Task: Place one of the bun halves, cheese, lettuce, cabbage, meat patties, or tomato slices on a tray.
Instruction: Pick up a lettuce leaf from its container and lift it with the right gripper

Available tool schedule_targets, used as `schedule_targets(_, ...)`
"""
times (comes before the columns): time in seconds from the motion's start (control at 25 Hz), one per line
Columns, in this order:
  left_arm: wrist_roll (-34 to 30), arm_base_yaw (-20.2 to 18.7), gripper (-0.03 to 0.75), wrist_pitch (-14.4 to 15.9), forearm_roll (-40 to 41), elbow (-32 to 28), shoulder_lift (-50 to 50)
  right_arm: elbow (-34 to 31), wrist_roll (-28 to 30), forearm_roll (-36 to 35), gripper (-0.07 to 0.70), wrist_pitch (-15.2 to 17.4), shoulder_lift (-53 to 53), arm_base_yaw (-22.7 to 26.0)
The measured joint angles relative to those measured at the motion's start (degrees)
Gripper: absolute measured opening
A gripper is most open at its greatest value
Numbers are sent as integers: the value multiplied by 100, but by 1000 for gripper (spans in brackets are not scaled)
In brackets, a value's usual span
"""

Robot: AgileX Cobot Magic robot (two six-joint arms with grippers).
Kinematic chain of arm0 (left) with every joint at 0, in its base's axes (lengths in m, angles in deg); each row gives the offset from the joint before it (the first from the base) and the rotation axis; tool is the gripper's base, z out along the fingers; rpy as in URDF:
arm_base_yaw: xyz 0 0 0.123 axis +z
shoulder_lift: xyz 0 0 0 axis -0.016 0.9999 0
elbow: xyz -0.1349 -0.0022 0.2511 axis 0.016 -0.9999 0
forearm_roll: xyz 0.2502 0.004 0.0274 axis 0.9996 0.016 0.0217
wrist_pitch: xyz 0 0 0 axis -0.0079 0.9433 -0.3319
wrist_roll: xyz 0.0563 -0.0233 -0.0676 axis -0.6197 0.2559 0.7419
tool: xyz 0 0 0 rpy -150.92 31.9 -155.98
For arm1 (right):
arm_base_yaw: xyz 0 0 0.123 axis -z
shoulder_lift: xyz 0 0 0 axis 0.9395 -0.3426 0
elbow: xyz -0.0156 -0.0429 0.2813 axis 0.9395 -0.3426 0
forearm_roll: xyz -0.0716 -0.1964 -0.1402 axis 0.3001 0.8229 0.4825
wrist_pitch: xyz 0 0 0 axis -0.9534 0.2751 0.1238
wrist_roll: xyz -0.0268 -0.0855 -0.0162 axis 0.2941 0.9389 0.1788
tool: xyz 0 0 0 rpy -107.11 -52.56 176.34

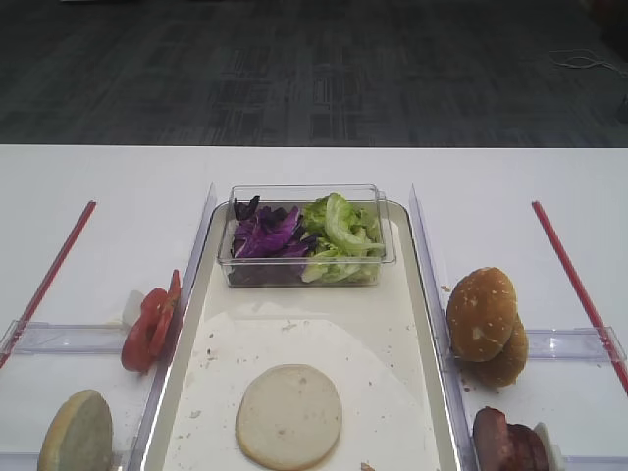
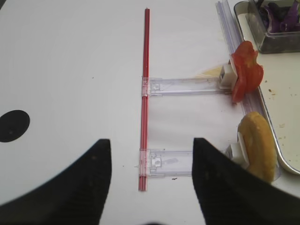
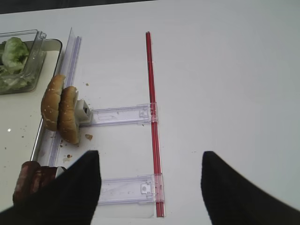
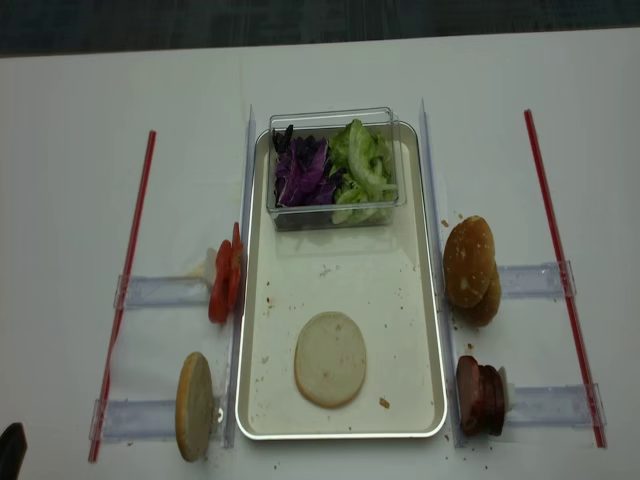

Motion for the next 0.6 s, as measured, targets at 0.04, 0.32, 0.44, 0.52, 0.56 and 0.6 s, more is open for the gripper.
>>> schedule_targets(0.04, 0, 0, 393, 0, 0, 0, 0, 0, 0, 0, 468, 0, 0, 0)
schedule_targets(0.32, 0, 0, 393, 0, 0, 0, 0, 0, 0, 0, 468, 0, 0, 0)
schedule_targets(0.44, 0, 0, 393, 0, 0, 0, 0, 0, 0, 0, 468, 0, 0, 0)
schedule_targets(0.52, 0, 0, 393, 0, 0, 0, 0, 0, 0, 0, 468, 0, 0, 0)
schedule_targets(0.56, 0, 0, 393, 0, 0, 0, 0, 0, 0, 0, 468, 0, 0, 0)
schedule_targets(0.6, 0, 0, 393, 0, 0, 0, 0, 0, 0, 0, 468, 0, 0, 0)
